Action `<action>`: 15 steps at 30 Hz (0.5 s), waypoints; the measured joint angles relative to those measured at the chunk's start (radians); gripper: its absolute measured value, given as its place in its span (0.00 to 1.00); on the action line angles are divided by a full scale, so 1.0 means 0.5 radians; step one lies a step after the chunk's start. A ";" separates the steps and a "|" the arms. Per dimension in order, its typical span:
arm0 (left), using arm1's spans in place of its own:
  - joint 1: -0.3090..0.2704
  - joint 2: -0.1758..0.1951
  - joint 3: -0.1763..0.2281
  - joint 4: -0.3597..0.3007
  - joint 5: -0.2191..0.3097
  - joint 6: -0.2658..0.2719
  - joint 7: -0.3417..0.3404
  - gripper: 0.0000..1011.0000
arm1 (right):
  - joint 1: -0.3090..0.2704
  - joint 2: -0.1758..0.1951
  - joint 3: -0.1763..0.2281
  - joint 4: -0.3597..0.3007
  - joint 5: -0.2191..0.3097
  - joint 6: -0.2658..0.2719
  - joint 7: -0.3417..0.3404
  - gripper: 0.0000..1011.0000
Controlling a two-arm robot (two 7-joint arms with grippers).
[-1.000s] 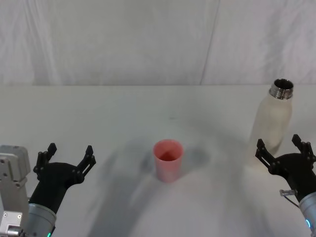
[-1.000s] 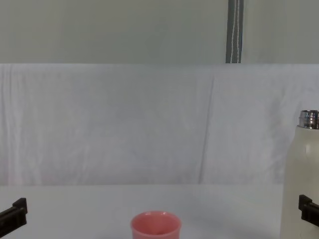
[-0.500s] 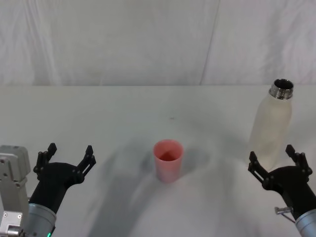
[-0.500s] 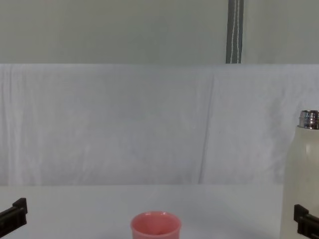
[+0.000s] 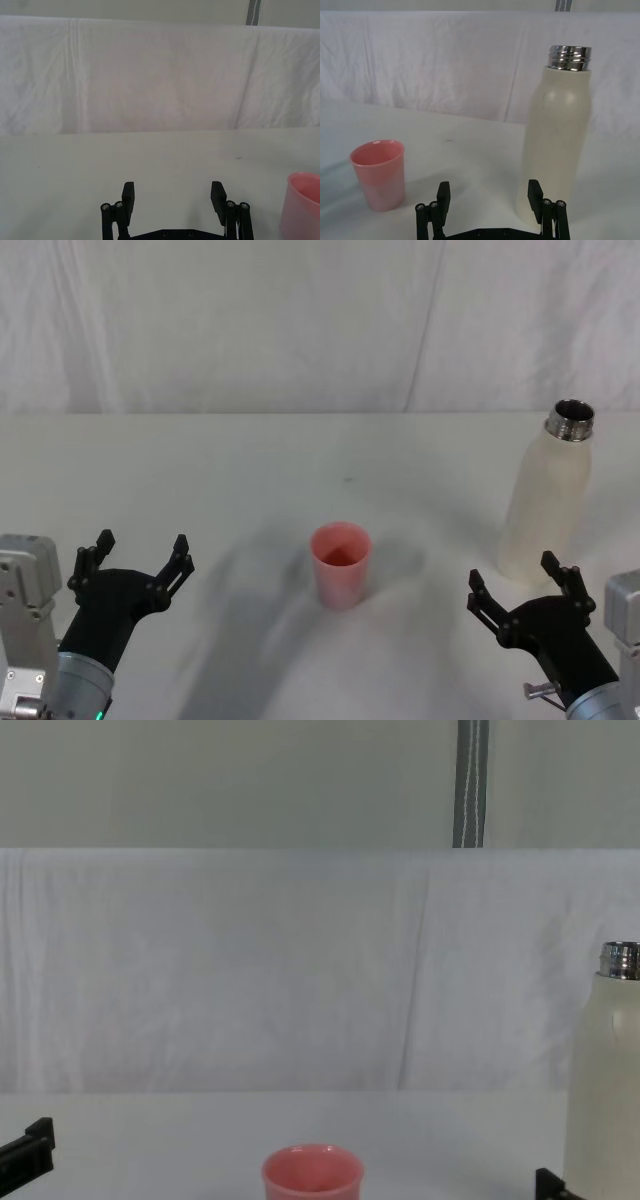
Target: Grasp the thermos with one hand and pour water into the cup lid.
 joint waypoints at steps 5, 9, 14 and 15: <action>0.000 0.000 0.000 0.000 0.000 0.000 0.000 0.99 | 0.035 -0.011 -0.016 0.047 -0.006 -0.002 0.004 0.99; 0.000 0.000 0.000 0.000 0.000 0.000 0.000 0.99 | 0.065 -0.013 -0.019 0.080 -0.006 -0.002 0.008 0.99; 0.000 0.000 0.000 0.000 0.000 0.000 0.000 0.99 | 0.103 -0.011 -0.018 0.121 0.003 0.003 0.020 0.99; 0.000 0.000 0.000 0.000 0.000 0.000 0.000 0.99 | 0.103 -0.011 -0.018 0.121 0.003 0.003 0.020 0.99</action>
